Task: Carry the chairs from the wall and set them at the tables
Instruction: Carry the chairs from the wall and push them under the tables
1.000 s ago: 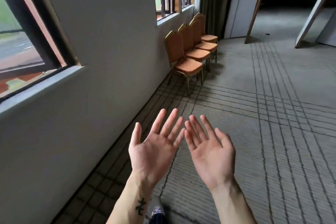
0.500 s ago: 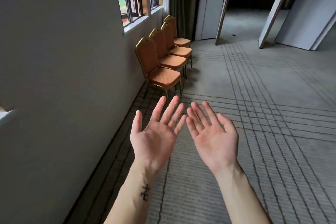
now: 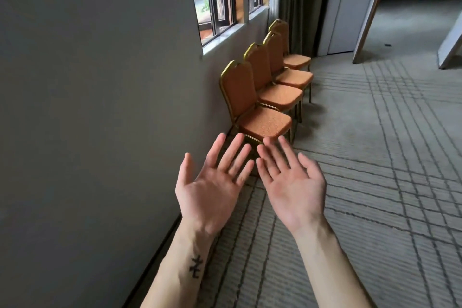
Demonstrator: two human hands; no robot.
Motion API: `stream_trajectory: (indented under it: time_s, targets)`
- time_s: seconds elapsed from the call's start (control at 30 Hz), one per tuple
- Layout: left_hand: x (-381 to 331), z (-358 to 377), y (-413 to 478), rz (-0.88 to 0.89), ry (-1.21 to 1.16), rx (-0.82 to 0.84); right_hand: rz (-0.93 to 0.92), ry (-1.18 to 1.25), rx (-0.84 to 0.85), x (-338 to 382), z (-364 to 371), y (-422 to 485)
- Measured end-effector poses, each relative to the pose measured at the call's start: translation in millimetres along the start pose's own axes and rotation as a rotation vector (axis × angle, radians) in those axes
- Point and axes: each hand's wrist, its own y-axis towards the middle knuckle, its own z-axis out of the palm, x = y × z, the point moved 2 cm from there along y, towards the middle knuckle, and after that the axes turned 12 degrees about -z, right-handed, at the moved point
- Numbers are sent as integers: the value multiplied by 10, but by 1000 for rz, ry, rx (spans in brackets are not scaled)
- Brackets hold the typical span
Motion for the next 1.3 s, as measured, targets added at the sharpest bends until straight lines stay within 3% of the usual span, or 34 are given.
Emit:
stream_trajectory:
  time_s: [0.2,0.47,0.87,1.3]
  targets:
    - [-388,38,1202,38,-49,-40,26,-10,39,83,268,1287]
    - [-849,-70,3030,-52,-66,36,-8,-60,-8,-129,283,3048]
    - [-2107,174,5704,-122,-54,111,-100,-96,-18,-328,1165,5682]
    - [-2860,307,8717,-102,-13,100,-109,-34,24,-264,1245,8959]
